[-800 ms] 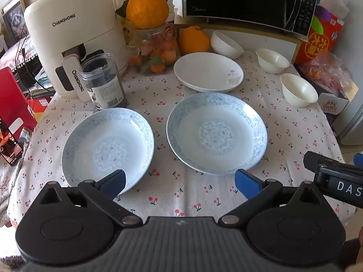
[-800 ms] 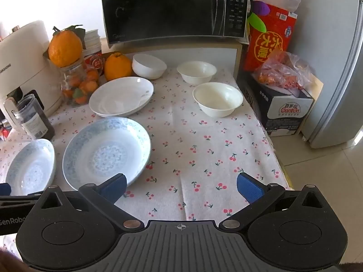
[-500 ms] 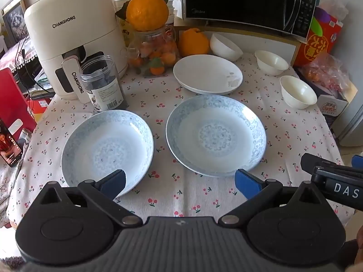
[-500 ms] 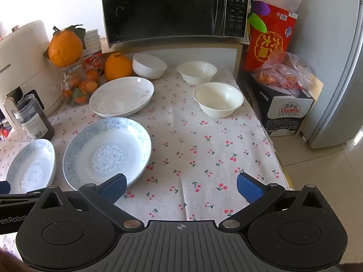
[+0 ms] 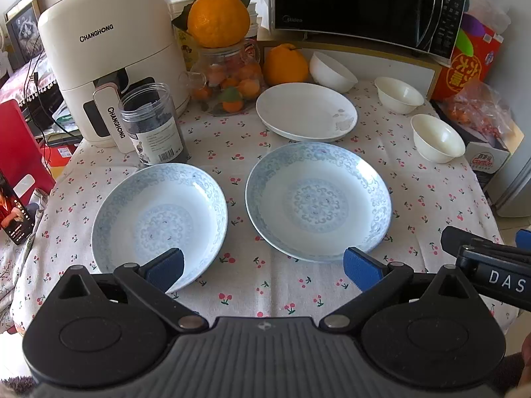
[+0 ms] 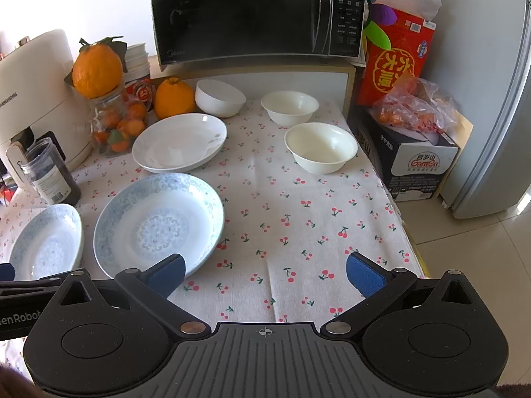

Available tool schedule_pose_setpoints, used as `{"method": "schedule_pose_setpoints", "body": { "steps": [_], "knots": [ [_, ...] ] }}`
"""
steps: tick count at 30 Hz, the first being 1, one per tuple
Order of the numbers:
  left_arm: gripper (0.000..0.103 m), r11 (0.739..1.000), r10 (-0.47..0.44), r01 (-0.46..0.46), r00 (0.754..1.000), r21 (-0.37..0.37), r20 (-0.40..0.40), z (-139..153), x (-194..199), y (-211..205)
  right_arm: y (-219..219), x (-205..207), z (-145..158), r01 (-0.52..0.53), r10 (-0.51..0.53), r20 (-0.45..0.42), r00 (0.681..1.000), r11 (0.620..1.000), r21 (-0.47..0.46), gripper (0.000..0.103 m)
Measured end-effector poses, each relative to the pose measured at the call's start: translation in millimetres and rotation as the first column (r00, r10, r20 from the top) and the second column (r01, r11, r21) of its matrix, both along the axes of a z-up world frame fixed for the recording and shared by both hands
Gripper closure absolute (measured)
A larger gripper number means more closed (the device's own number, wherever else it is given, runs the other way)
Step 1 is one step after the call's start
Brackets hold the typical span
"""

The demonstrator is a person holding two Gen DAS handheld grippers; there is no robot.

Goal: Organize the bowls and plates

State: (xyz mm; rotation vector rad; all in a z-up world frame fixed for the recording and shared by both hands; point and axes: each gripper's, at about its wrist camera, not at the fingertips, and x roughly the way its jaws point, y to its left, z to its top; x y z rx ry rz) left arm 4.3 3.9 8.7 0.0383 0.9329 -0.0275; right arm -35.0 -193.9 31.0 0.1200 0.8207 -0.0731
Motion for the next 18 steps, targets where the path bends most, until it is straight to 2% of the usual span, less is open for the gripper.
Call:
{"method": "schedule_pose_setpoints", "body": {
  "steps": [18],
  "knots": [
    [0.0, 1.0, 0.006, -0.006, 1.0, 0.002, 0.003, -2.3, 2.4, 1.6, -0.4, -0.8, 2.4, 0.001, -0.001, 0.005, 1.0, 1.0, 0.003, 0.0]
  ]
}}
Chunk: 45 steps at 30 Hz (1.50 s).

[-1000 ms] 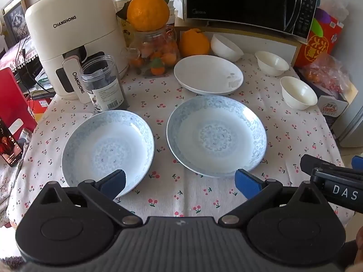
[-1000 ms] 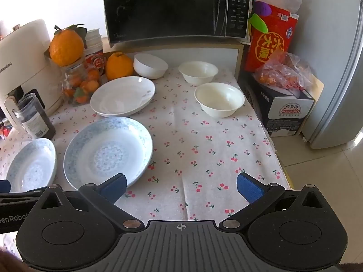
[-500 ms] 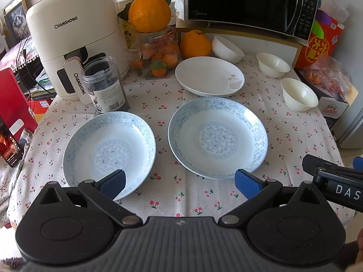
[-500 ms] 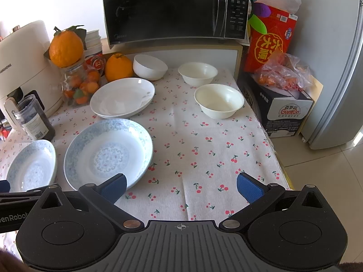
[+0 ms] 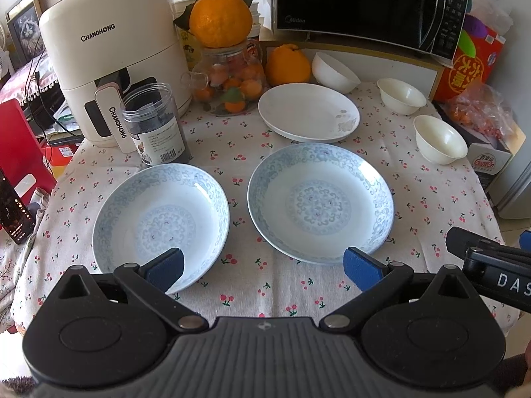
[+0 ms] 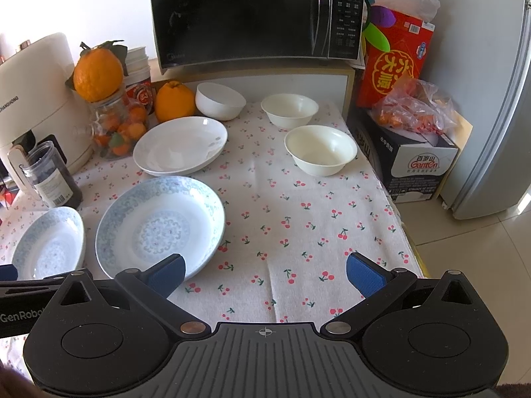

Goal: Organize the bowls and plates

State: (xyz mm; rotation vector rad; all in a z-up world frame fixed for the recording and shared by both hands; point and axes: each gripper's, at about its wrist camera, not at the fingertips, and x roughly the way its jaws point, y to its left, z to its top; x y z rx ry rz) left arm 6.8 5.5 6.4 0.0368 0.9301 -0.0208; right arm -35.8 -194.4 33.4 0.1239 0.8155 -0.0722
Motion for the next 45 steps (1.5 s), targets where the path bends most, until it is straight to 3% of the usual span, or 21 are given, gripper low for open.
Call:
{"method": "schedule_pose_setpoints", "body": {
  "steps": [45],
  "knots": [
    [0.0, 1.0, 0.011, -0.011, 1.0, -0.006, 0.003, -1.9, -1.0, 2.5, 0.0, -1.0, 0.7, 0.007, -0.007, 0.012, 1.0, 1.0, -0.007, 0.0]
  ]
}}
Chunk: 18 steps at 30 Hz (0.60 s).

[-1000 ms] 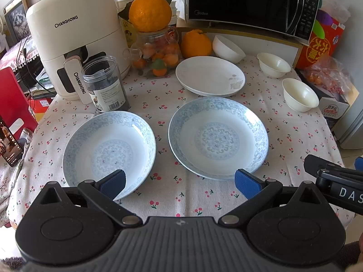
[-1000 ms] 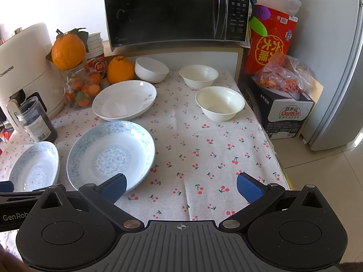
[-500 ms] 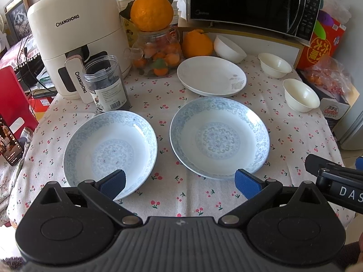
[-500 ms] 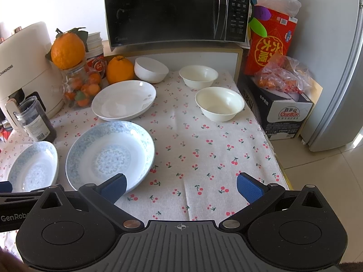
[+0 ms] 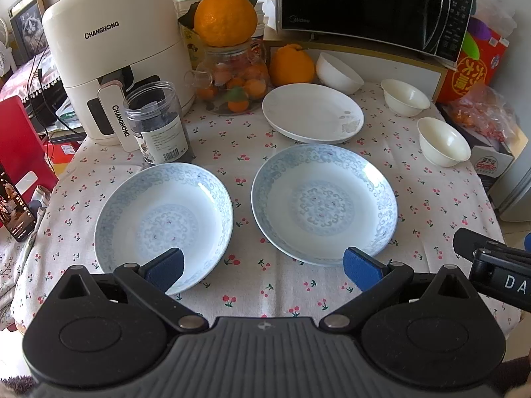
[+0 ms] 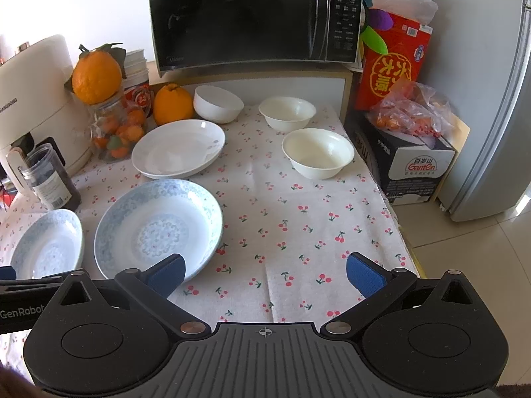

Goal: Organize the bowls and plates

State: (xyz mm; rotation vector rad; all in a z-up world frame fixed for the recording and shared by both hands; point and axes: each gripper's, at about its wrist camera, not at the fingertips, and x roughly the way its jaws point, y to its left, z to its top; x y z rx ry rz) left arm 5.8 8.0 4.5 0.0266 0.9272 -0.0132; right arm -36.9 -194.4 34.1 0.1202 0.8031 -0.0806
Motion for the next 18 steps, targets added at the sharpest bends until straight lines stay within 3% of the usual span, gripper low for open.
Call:
{"method": "schedule_pose_setpoints", "body": {
  "steps": [11, 18],
  "knots": [
    [0.0, 1.0, -0.003, 0.003, 1.0, -0.001, 0.01, 1, 6, 4, 1, 2, 0, -0.003, 0.003, -0.01, 1.0, 1.0, -0.001, 0.0],
    [0.0, 0.998, -0.033, 0.033, 0.999, 0.047, 0.012, -3, 21, 8, 1, 17, 1, -0.063, 0.063, -0.054, 0.997, 0.998, 0.001, 0.0]
  ]
}}
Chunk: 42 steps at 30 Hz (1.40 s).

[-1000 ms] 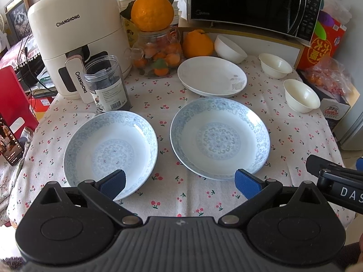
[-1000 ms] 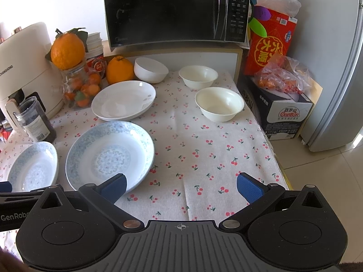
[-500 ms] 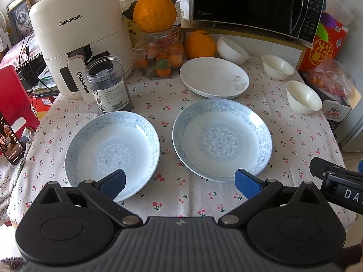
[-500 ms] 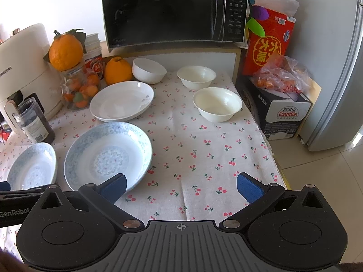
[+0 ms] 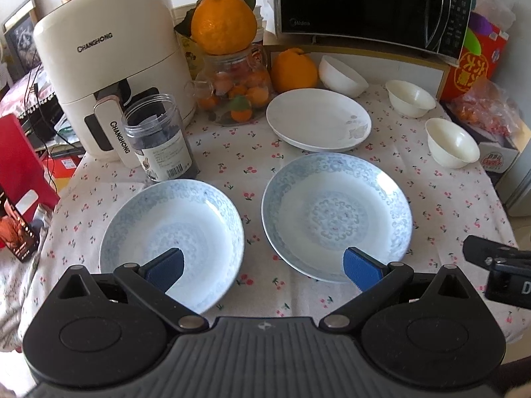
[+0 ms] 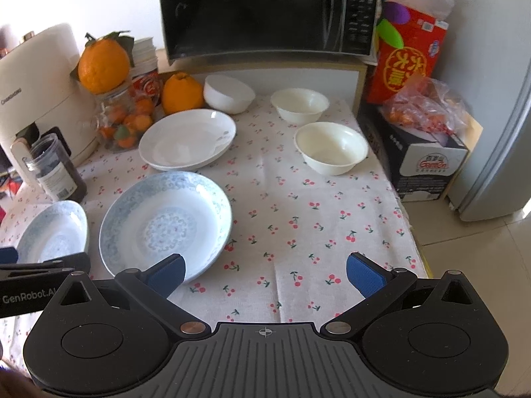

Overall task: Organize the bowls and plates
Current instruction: 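Close the left gripper on the blue-patterned plate rim while the right gripper grips its opposite rim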

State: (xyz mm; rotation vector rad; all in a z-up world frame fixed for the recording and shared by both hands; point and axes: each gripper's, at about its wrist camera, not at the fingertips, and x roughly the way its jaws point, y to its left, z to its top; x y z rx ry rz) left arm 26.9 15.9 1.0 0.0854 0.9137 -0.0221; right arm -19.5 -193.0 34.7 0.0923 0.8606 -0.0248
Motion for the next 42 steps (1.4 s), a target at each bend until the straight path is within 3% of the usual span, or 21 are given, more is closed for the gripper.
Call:
{"method": "schedule_pose_setpoints", "body": {
  "steps": [5, 7, 10, 15, 18, 22, 28, 33, 36, 38, 42],
  "knots": [
    [0.0, 0.999, -0.021, 0.021, 1.0, 0.035, 0.013, -1, 9, 0, -3, 19, -1, -0.052, 0.054, -0.045, 0.998, 0.998, 0.043, 0.0],
    [0.0, 0.996, -0.069, 0.067, 0.997, 0.058, 0.038, 0, 14, -1, -6, 28, -3, -0.079, 0.084, -0.065, 0.994, 0.994, 0.076, 0.0],
    [0.0, 0.99, -0.122, 0.121, 0.992, 0.069, 0.011, -2, 24, -4, -9, 39, -7, -0.127, 0.133, -0.064, 0.989, 0.987, 0.098, 0.0],
    [0.0, 0.972, -0.234, 0.234, 0.972, 0.006, -0.023, -11, 40, -5, -17, 62, -21, -0.182, 0.2, -0.09, 0.976, 0.967, 0.178, 0.0],
    [0.001, 0.968, -0.249, 0.248, 0.969, -0.017, -0.01, -18, 52, -1, -18, 73, -32, -0.219, 0.245, -0.073, 0.967, 0.942, 0.255, 0.0],
    [0.009, 0.96, -0.279, 0.279, 0.96, -0.03, -0.011, -29, 68, 2, -18, 82, -46, -0.262, 0.28, -0.019, 0.96, 0.919, 0.296, 0.0],
    [0.023, 0.949, -0.298, 0.289, 0.953, -0.124, -0.061, -42, 88, 12, -19, 104, -69, -0.215, 0.269, -0.09, 0.959, 0.896, 0.388, 0.002],
    [0.042, 0.944, -0.303, 0.29, 0.951, -0.159, -0.067, -49, 96, 16, -22, 109, -82, -0.17, 0.244, -0.128, 0.961, 0.89, 0.424, 0.019],
    [0.054, 0.942, -0.312, 0.298, 0.947, -0.152, -0.076, -52, 99, 14, -21, 110, -87, -0.161, 0.244, -0.139, 0.96, 0.885, 0.436, 0.039],
    [0.059, 0.945, -0.31, 0.296, 0.946, -0.142, -0.09, -55, 101, 13, -19, 111, -89, -0.153, 0.238, -0.151, 0.959, 0.888, 0.433, 0.057],
    [0.071, 0.951, -0.298, 0.283, 0.947, -0.124, -0.118, -62, 105, 14, -16, 114, -95, -0.133, 0.227, -0.171, 0.959, 0.891, 0.434, 0.072]
  ]
}}
